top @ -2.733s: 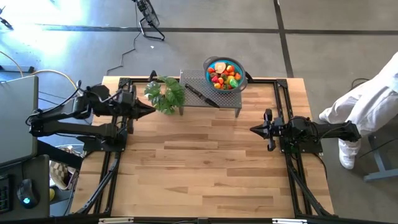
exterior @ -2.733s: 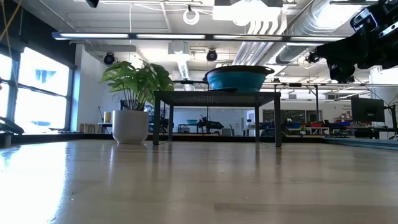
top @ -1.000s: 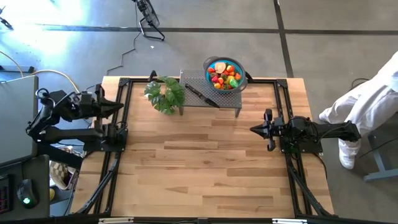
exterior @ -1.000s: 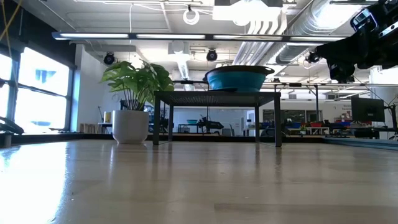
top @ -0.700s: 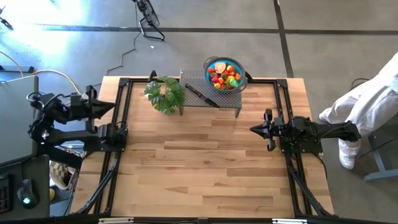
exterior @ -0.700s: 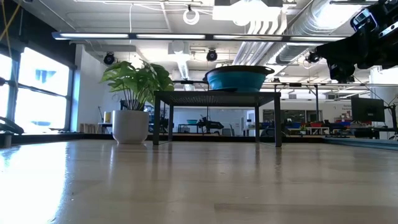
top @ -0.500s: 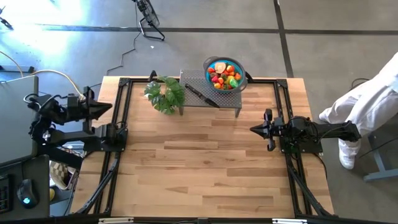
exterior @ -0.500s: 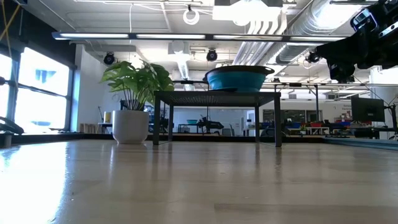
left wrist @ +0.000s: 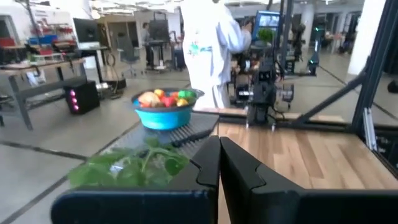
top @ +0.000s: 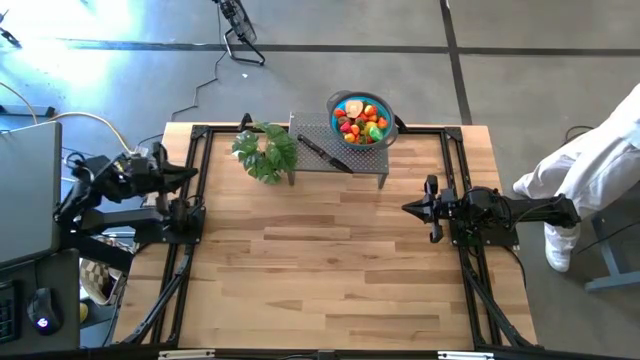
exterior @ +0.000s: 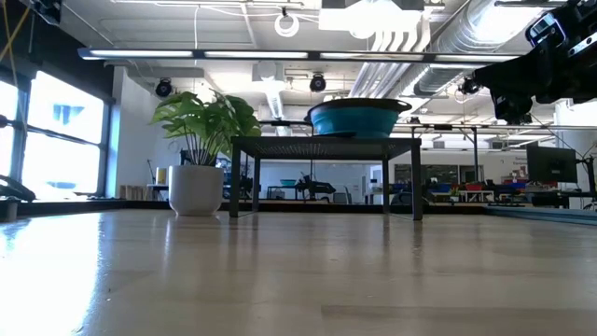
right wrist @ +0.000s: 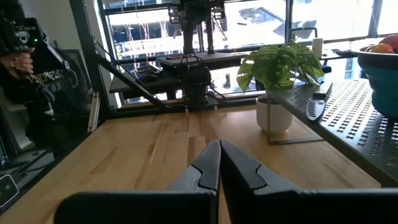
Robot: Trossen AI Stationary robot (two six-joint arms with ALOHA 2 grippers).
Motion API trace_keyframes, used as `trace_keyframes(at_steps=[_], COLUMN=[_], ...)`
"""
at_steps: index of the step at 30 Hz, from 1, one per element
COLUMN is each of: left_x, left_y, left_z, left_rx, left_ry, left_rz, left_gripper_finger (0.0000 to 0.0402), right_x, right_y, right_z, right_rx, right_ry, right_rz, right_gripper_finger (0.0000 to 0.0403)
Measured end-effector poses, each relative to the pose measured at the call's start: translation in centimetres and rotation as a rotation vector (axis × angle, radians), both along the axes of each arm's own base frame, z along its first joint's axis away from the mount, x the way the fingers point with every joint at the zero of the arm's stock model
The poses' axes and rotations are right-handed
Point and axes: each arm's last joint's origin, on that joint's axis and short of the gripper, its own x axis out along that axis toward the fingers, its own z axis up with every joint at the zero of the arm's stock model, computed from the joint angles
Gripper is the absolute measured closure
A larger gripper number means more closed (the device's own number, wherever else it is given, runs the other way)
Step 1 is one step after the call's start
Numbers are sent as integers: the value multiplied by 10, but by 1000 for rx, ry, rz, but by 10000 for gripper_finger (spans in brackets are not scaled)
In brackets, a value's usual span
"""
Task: Pick & Place Fruit
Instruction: Return to Home Position
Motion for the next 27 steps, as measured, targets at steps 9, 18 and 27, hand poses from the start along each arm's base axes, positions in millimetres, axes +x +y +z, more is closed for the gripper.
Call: trace_keyframes(at_steps=[9,18,27], left_x=[42,71,82], left_y=[4,8,9], left_z=[-38,-74,-95], left_rx=[-5,20,48], left_ry=[40,54,89], left_rz=[-26,-27,-45], left_gripper_finger=[396,396,396], right_x=[0,0,0], right_y=[0,0,0], right_z=[0,0,0], right_rx=[0,0,0], right_ry=[0,0,0], right_rz=[0,0,0], right_gripper_finger=[400,400,400])
